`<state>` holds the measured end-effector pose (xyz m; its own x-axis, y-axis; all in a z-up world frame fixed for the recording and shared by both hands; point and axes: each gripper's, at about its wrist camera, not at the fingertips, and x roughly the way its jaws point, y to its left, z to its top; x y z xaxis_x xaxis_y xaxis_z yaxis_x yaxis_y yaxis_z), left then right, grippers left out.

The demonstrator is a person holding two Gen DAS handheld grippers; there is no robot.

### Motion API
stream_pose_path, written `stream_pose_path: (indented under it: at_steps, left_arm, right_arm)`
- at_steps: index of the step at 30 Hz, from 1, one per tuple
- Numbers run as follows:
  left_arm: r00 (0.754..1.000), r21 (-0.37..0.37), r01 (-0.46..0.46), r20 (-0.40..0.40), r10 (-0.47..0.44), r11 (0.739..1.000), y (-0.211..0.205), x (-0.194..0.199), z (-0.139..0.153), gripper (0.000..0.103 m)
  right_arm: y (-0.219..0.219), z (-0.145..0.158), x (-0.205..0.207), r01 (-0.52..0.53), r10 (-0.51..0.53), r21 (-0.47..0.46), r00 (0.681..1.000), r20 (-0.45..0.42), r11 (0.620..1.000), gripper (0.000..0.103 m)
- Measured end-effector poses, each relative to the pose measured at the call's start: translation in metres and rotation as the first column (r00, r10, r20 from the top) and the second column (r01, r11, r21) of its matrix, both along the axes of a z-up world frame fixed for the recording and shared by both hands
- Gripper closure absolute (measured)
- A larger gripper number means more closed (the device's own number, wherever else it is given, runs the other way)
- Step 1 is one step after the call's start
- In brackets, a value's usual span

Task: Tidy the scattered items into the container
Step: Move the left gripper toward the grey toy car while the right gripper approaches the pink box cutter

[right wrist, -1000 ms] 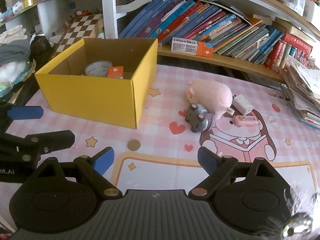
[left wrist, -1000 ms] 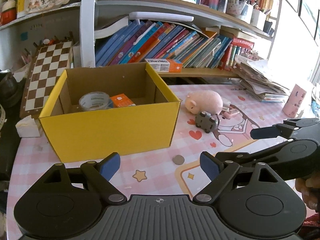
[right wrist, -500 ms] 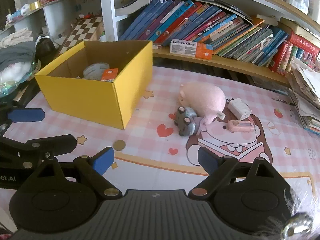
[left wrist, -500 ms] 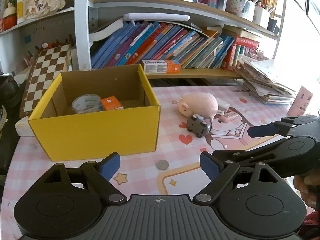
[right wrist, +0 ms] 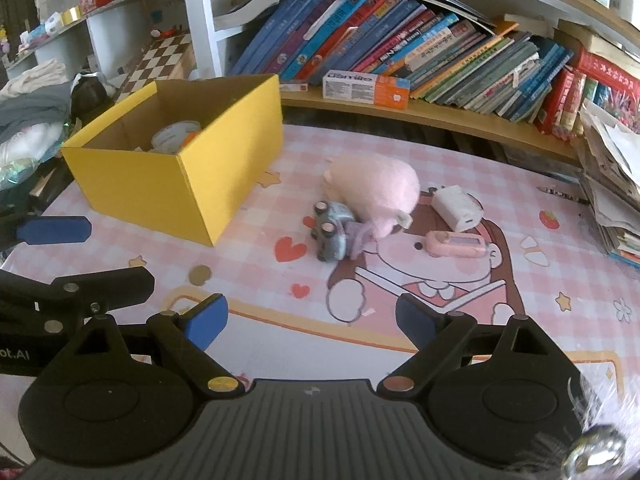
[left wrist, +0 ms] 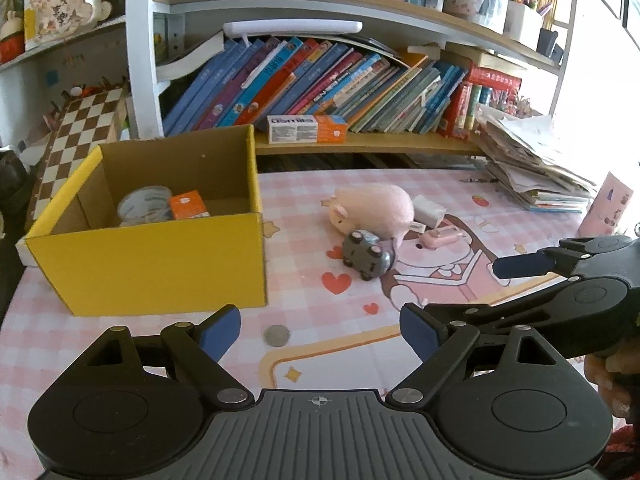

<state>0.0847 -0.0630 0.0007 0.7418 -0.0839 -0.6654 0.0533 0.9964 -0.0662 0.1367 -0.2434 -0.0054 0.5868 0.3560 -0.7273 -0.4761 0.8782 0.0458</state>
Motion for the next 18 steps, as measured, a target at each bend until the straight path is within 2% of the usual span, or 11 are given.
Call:
stream_pose_path:
  at_steps: [18]
  left_arm:
    - [0.998,0.024,0.051,-0.034,-0.05,0.998,-0.062,0.033,-0.008,0.014]
  right_arm:
    - [-0.066,-0.008,0.026,0.064,-0.062,0.035,0.997,-0.041,0.997,0.012]
